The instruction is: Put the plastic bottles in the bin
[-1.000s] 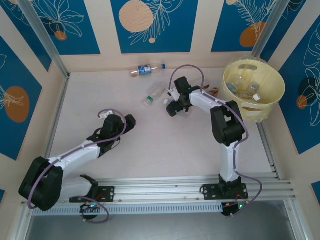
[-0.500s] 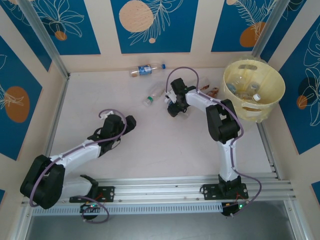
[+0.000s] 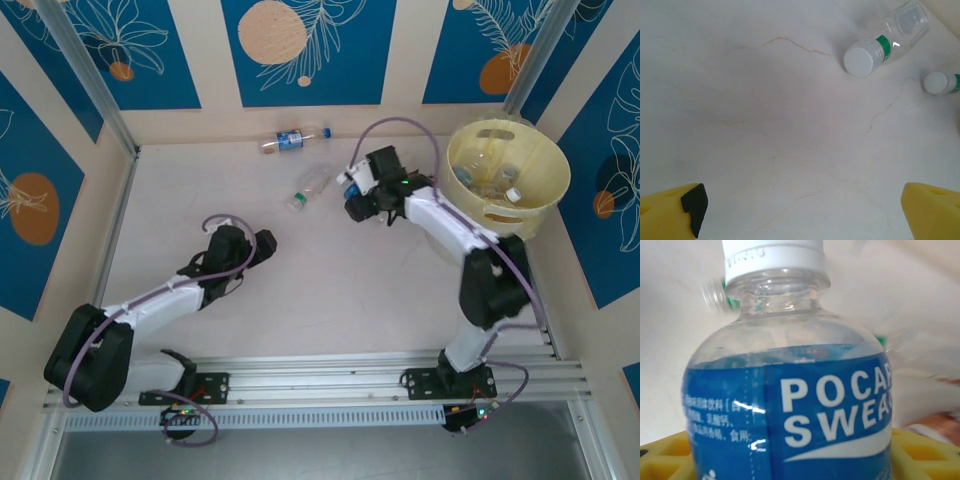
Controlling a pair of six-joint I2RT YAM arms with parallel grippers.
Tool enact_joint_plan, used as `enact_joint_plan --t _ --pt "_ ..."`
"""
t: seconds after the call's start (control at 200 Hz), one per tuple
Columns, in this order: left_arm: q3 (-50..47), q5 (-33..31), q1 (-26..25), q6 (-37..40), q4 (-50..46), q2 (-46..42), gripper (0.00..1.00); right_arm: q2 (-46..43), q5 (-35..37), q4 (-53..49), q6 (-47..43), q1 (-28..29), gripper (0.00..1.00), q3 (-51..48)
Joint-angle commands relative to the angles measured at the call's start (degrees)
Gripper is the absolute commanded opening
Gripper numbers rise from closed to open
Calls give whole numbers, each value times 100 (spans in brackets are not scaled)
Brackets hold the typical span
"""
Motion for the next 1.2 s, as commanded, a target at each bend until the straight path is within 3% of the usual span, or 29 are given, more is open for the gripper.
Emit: enact_joint_plan --t 0.0,0.265,0.495,0.68,0.77,0.925,1.035,1.11,1.195 --pt "144 157 85 142 83 106 100 -818 -443 126 241 -363 49 -93" --pt "140 289 94 125 230 235 100 -2051 -939 134 664 -1878 51 295" --pt "148 497 98 51 400 405 100 -2029 483 495 328 -2596 52 446" --pt "138 785 102 147 820 536 100 -1502 573 299 514 -3550 51 650" --pt "74 865 104 228 1052 508 100 -1345 677 283 455 -3730 52 655" --pt "71 747 109 408 1007 508 100 -1057 1537 268 136 -3824 55 634" --pt "92 748 129 506 1024 564 100 -791 1811 195 -52 -3865 63 607" --pt "123 806 147 546 1033 596 100 -628 2237 80 43 -3841 77 713" --pt "126 837 169 563 1042 598 100 -537 2430 -48 124 -3811 86 883"
